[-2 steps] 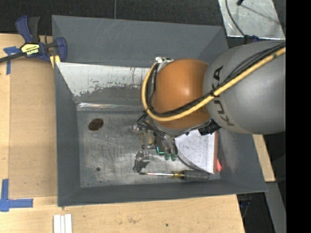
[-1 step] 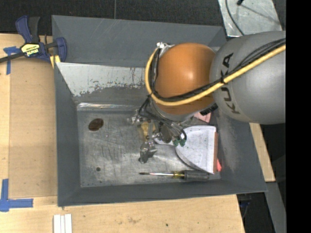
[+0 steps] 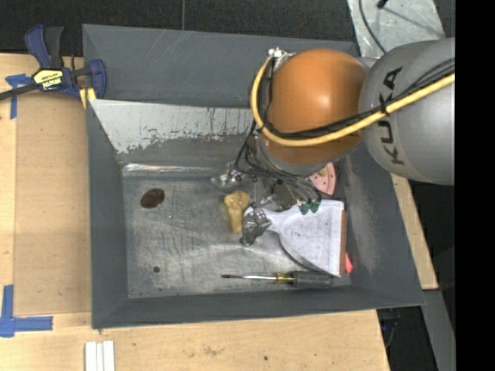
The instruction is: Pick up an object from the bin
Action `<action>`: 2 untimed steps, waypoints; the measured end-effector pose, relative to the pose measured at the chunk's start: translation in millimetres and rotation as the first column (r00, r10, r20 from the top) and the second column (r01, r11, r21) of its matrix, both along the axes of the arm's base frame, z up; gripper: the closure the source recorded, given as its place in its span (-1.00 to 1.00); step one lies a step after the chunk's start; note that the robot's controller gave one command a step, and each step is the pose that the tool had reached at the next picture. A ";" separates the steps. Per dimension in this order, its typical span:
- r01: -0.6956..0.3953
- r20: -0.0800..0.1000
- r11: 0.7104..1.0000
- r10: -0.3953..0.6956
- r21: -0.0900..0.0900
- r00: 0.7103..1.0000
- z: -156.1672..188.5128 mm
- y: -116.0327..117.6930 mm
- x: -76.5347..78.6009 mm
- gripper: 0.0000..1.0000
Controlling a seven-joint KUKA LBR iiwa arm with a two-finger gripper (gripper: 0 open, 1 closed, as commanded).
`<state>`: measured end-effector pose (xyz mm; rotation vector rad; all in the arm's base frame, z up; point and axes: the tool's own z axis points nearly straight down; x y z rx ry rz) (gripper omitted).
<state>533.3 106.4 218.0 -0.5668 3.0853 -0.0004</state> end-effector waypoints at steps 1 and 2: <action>0.170 -0.001 0.985 -0.170 0.001 0.985 -13.3 -18.0 -1.8 -1.00; 0.047 -0.001 0.999 -0.047 0.001 0.999 -21.1 -61.8 9.9 -1.00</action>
Offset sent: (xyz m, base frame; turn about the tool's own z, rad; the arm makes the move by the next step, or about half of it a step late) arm 0.0141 -0.0774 -0.0244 0.0362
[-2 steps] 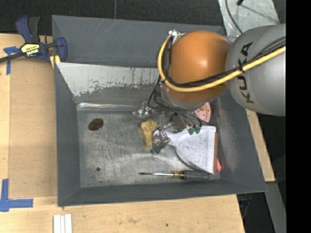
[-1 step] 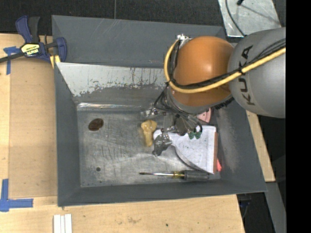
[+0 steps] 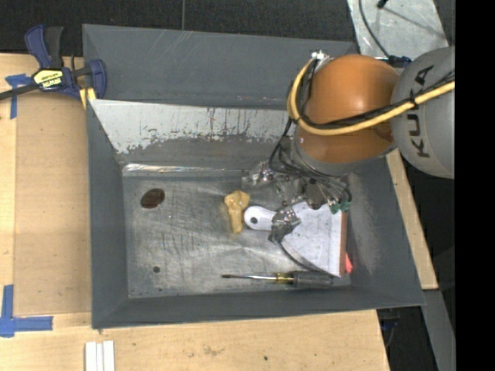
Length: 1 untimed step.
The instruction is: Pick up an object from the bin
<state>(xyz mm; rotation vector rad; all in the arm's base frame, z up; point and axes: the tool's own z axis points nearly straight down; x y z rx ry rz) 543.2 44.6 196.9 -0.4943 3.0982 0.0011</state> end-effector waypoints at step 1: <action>0.060 0.012 0.998 -0.060 -0.002 0.998 -42.5 -1.3 43.3 -1.00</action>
Offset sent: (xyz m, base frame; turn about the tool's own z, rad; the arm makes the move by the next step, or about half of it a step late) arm -0.0040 -0.0032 -0.1269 0.0397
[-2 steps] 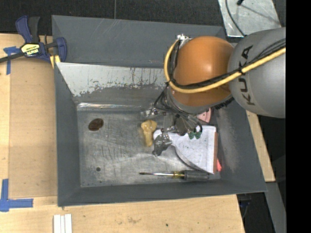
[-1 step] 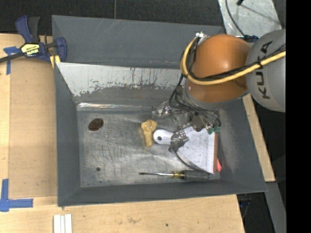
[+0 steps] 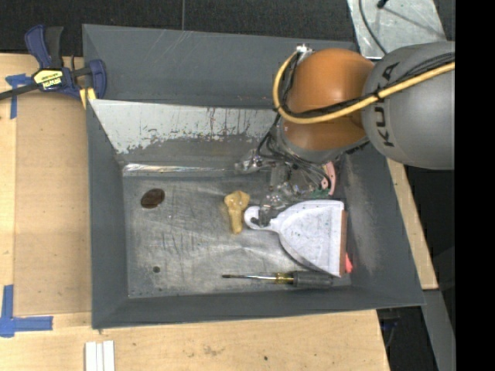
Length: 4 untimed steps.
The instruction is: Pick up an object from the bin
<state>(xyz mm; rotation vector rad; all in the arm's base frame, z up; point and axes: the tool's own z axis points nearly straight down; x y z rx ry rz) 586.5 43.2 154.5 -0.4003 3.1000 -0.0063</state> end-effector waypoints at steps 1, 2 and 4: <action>-0.019 -0.006 1.000 0.019 0.006 1.000 -80.3 -0.1 -44.1 1.00; -0.018 -0.006 1.000 0.018 0.006 1.000 -80.3 -0.1 -44.1 1.00; -0.035 -0.012 0.999 0.035 0.003 0.999 80.5 -9.5 -38.8 1.00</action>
Offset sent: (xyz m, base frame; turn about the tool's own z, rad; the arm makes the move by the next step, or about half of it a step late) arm 0.0000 0.0000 0.0000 0.0000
